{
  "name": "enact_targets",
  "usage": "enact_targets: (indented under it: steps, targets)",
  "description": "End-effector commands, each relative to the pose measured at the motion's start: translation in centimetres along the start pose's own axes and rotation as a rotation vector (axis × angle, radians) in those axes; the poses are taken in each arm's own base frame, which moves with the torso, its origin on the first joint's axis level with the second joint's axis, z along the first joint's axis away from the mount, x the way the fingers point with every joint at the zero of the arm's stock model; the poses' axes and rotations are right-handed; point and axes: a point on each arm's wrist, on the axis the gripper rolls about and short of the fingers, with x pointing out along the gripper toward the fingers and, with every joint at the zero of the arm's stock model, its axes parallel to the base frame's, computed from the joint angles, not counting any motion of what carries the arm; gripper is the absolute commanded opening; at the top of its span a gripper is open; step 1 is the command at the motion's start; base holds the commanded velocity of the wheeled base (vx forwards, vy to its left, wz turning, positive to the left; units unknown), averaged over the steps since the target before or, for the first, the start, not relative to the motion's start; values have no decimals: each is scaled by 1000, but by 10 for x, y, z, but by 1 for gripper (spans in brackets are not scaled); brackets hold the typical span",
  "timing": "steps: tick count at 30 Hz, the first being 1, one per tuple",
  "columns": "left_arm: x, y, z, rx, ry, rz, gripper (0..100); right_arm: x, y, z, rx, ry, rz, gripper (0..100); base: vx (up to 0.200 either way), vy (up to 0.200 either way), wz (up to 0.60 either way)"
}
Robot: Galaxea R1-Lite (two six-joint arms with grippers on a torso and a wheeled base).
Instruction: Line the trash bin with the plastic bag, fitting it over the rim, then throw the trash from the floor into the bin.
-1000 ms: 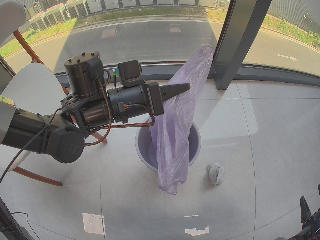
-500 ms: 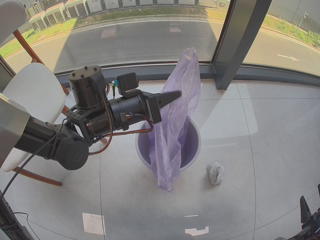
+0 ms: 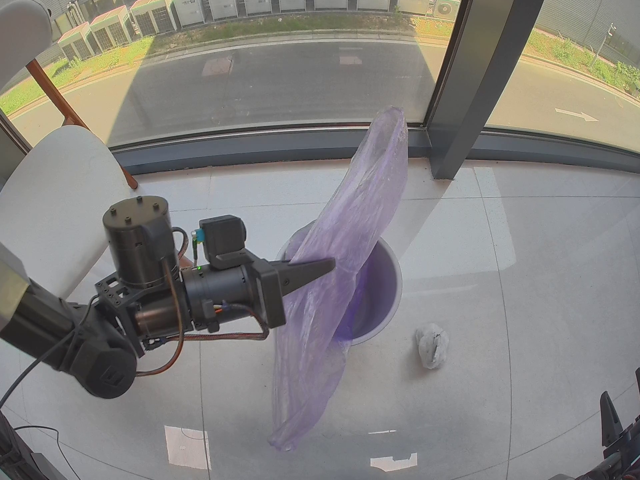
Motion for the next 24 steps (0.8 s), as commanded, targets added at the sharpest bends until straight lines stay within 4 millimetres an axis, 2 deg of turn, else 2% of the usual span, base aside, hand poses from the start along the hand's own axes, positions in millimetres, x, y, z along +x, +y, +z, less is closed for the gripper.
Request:
enact_targets:
  steps: [1,16,20,23,24]
  targets:
    - [-31,-18,-1,0,-3,7,0,0,0,-5,0,1,1,100,0,0,0]
    - [-60,-21,-46,-84,131,59,0,0,0,-5,0,1,0,100,0,0,0]
    - [-58,-19,-46,-83,127,64,0,0,0,-5,-10,4,0,100,0,0,0]
    - [-52,-18,-36,-64,94,66,0,0,0,-4,-15,-2,0,100,0,0,0]
    - [-49,-18,-32,-56,78,66,0,-2,0,5,-25,-48,-6,100,0,0,0]
